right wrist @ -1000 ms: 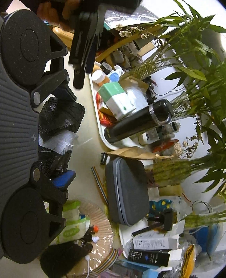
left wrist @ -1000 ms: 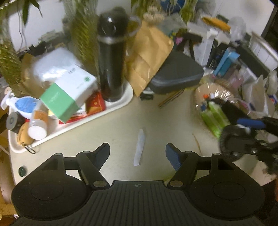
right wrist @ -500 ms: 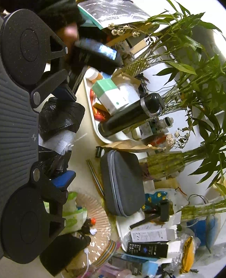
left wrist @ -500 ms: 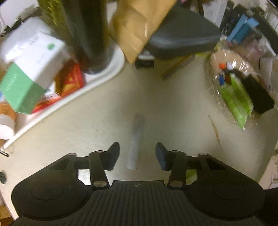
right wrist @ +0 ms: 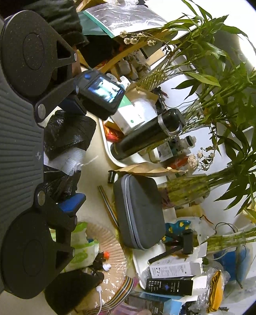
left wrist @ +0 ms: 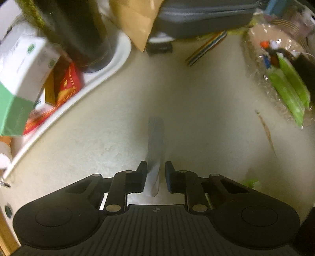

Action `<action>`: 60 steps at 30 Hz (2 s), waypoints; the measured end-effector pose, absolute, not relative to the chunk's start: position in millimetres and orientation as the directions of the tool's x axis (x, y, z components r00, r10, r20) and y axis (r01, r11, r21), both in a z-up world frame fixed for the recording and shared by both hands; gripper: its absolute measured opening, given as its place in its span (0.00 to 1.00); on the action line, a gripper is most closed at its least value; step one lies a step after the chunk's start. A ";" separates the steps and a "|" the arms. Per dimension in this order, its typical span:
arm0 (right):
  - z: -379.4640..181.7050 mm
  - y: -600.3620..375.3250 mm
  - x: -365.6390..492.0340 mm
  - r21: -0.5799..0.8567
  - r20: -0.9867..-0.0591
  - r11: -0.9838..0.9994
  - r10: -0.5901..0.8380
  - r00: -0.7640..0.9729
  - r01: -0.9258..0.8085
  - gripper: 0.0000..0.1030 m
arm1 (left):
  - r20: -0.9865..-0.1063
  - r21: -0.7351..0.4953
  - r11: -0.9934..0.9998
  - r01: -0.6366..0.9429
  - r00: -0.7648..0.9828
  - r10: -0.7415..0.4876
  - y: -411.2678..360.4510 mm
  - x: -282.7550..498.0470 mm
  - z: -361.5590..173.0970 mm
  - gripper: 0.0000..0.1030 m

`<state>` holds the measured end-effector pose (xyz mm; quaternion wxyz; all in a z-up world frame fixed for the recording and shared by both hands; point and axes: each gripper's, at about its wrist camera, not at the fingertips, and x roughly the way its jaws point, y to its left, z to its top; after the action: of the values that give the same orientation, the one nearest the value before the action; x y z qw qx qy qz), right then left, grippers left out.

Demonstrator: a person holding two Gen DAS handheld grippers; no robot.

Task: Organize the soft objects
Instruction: 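Grasp the white paper strip with the left tool while the right tool holds the black bags, then carry the paper strip with the left tool while the right tool carries the bags, release both into the box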

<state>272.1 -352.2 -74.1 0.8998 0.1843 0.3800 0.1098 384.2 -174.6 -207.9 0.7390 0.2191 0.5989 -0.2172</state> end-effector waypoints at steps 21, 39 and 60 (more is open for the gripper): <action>-74.0 -344.4 271.6 0.412 -0.650 0.907 0.357 0.671 -0.084 0.83 | -0.911 0.150 0.845 0.513 0.404 -0.083 -147.3 363.3 -127.7 0.06; -14.2 -263.0 249.2 0.132 -0.733 0.926 0.332 0.593 -0.355 0.83 | -0.782 0.049 0.899 0.435 0.577 -0.236 -76.2 286.9 -2.0 0.06; 20.0 -220.7 206.2 0.102 -0.784 0.846 0.392 0.481 -0.523 0.83 | -0.736 -0.126 0.925 0.359 0.592 -0.330 -7.0 181.1 49.7 0.06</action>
<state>206.2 -220.7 20.0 0.8573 -0.0754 0.4337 0.2669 181.1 -7.0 49.7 0.8919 0.0176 0.4086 -0.1929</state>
